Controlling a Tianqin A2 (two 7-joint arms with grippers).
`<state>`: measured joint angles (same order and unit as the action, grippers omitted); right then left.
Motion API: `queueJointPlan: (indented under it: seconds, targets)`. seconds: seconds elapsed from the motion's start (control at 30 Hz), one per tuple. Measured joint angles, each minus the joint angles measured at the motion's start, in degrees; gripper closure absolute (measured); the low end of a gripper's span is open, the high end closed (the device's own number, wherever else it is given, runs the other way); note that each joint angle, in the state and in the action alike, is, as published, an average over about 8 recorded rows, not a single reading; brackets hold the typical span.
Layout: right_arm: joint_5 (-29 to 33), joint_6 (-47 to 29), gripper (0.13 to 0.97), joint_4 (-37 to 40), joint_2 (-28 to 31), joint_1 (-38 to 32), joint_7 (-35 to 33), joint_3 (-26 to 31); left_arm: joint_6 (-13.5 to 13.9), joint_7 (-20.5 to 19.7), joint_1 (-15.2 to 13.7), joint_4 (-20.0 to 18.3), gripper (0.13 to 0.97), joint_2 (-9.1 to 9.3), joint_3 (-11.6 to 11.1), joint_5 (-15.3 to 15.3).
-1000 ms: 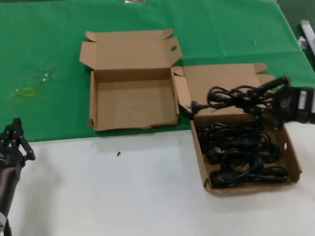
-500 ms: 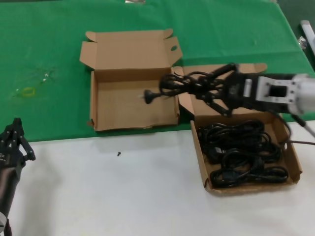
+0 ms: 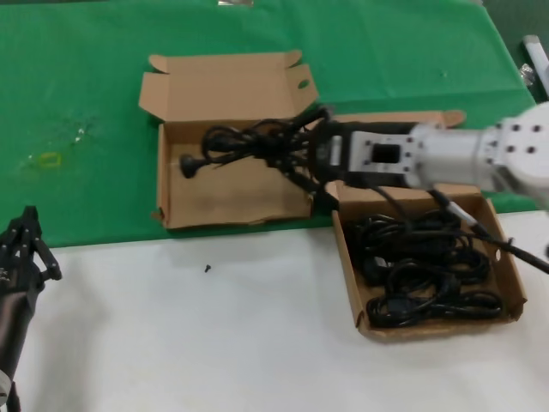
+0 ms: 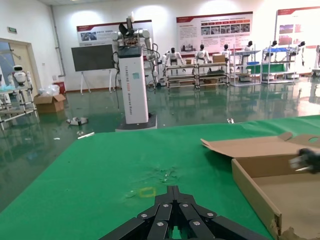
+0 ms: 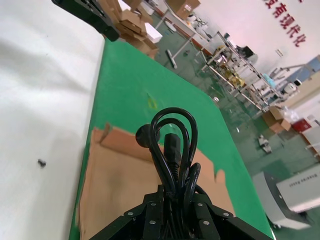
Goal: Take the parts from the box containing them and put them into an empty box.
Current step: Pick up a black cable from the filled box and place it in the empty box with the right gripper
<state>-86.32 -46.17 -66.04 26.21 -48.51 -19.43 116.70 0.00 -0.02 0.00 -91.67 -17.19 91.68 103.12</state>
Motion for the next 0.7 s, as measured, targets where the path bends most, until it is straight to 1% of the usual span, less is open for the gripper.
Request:
queueJointPlan:
  seconds: [0.27, 0.7]
  targets:
    - [0.81, 1.86, 0.874, 10.67, -7.01, -4.52, -5.60, 1.62, 0.00, 0.00, 0.00, 0.00, 0.954, 0.00, 0.00, 0.00]
    - [-1.46, 3.66, 0.874, 32.95, -15.79, -11.78, -21.12, -0.27, 0.00, 0.00, 0.00, 0.00, 0.954, 0.00, 0.00, 0.00]
